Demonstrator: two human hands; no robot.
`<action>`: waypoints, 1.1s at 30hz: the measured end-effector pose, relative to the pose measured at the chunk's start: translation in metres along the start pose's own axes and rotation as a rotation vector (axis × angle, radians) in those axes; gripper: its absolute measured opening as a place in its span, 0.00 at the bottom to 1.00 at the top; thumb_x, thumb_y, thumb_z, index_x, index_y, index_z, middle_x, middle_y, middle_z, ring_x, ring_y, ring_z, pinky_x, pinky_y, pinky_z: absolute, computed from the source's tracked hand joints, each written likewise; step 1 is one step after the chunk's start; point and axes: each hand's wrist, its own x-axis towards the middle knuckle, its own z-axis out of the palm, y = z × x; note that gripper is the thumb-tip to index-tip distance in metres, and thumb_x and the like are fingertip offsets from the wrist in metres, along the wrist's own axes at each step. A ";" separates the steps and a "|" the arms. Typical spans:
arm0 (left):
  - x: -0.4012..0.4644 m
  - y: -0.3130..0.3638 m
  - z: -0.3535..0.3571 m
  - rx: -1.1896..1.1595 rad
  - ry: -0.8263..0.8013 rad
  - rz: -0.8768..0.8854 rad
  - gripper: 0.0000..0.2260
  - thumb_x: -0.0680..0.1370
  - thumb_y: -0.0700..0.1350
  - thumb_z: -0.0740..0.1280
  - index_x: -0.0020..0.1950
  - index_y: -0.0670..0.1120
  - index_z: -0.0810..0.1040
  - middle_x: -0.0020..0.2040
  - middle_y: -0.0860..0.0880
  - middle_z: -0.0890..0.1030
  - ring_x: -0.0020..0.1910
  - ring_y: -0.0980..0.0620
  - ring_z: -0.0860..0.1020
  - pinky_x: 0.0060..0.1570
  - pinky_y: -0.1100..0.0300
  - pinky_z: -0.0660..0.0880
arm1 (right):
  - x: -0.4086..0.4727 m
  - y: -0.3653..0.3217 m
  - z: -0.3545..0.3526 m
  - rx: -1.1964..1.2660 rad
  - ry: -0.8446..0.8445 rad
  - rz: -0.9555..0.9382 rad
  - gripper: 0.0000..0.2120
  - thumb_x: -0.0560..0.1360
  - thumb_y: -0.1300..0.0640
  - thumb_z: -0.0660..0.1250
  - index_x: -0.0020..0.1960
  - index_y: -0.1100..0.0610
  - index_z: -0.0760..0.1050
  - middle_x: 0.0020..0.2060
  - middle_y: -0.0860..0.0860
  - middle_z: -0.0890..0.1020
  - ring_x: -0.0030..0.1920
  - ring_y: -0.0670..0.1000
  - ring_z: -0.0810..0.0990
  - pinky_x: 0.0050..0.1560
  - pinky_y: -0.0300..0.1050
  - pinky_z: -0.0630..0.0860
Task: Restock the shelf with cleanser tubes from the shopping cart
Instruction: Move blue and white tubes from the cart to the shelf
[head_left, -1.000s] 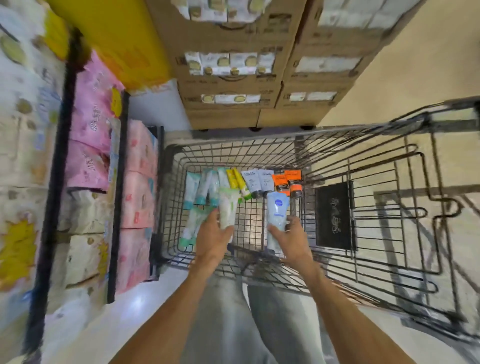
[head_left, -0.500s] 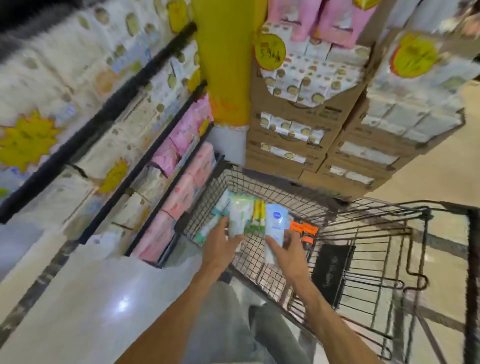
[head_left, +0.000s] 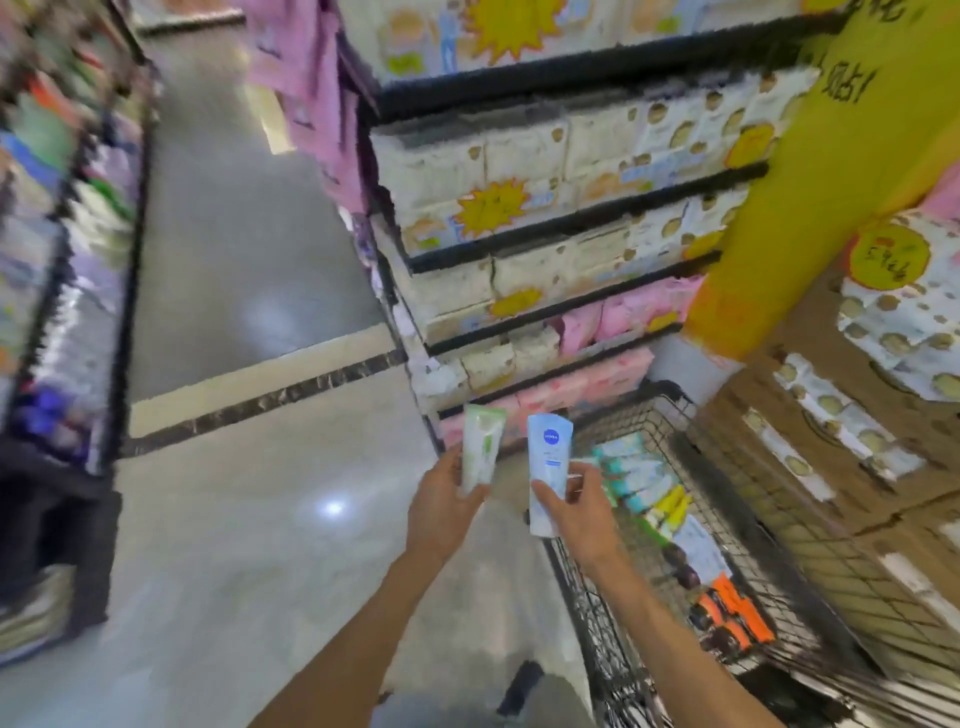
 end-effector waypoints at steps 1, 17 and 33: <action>-0.007 -0.010 -0.017 -0.011 0.050 -0.013 0.26 0.76 0.46 0.77 0.73 0.51 0.75 0.58 0.51 0.84 0.52 0.52 0.82 0.52 0.54 0.80 | -0.004 -0.008 0.016 -0.022 -0.035 -0.033 0.19 0.74 0.52 0.78 0.57 0.54 0.71 0.44 0.53 0.82 0.40 0.47 0.81 0.35 0.34 0.74; -0.234 -0.206 -0.293 -0.118 0.657 -0.271 0.25 0.74 0.51 0.75 0.70 0.57 0.75 0.53 0.59 0.83 0.49 0.63 0.81 0.52 0.52 0.80 | -0.223 -0.104 0.312 -0.186 -0.684 -0.371 0.21 0.76 0.52 0.76 0.61 0.52 0.68 0.46 0.52 0.82 0.40 0.47 0.82 0.28 0.35 0.74; -0.411 -0.354 -0.551 -0.119 1.227 -0.506 0.25 0.76 0.45 0.76 0.72 0.50 0.75 0.57 0.54 0.82 0.54 0.52 0.81 0.53 0.55 0.79 | -0.453 -0.185 0.632 -0.261 -1.205 -0.671 0.21 0.75 0.47 0.76 0.60 0.50 0.67 0.51 0.41 0.81 0.46 0.37 0.82 0.46 0.47 0.82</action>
